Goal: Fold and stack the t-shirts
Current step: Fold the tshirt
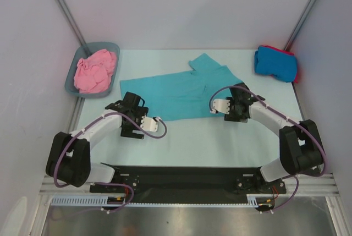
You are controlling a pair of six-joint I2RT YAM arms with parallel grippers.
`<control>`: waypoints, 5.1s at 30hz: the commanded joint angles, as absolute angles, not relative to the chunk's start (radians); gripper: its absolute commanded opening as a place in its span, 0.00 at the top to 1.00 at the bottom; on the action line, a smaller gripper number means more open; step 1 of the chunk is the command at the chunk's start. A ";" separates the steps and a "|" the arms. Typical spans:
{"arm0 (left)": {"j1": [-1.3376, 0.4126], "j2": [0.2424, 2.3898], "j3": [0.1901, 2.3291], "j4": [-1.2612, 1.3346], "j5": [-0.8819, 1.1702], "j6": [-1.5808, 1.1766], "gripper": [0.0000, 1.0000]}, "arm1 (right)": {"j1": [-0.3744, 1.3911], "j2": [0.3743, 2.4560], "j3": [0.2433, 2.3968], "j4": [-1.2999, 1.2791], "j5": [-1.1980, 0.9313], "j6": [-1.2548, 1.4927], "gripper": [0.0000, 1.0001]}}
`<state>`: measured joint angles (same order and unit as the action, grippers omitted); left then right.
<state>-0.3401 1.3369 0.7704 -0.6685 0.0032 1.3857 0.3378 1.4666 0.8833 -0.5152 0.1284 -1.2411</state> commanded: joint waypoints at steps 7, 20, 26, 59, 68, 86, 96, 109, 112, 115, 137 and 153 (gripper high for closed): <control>-0.350 1.431 0.767 -0.624 0.003 1.336 0.00 | 0.295 1.540 0.942 -0.407 0.143 -1.292 0.38; -0.347 1.511 0.733 -0.459 -0.098 1.276 0.14 | 0.295 1.577 0.948 -0.422 0.121 -1.276 0.41; -0.337 1.511 0.752 -0.462 -0.106 1.275 0.14 | 0.295 1.545 0.927 -0.529 0.087 -1.287 0.41; -0.273 1.462 0.779 -0.534 -0.140 1.365 1.00 | 0.198 1.628 0.830 -0.370 0.150 -1.351 1.00; -0.232 1.463 0.815 -0.649 -0.127 1.459 1.00 | 0.160 1.458 0.753 -0.543 0.127 -1.506 1.00; -0.235 1.488 0.969 -1.043 -0.061 1.511 0.21 | 0.221 1.420 0.770 -0.701 0.141 -1.468 0.42; -0.149 1.630 1.363 -1.098 -0.011 1.261 0.01 | 0.160 1.451 1.110 -0.669 0.012 -1.231 0.33; -0.038 2.028 1.836 -0.878 0.253 0.523 0.00 | -0.003 2.253 2.227 -0.968 -0.259 -0.428 0.00; -0.038 2.072 1.839 -0.864 0.255 0.517 0.00 | 0.037 2.334 2.316 -0.969 -0.270 -0.405 0.02; -0.037 2.094 1.838 -0.833 0.232 0.506 0.00 | 0.060 2.384 2.378 -0.960 -0.259 -0.414 0.04; -0.003 2.408 2.172 -0.813 0.163 0.376 0.00 | 0.115 2.287 2.353 -1.005 -0.111 -0.534 0.10; 0.078 2.425 2.200 -0.953 0.247 0.338 0.09 | 0.173 2.237 2.276 -0.980 0.000 -0.586 0.13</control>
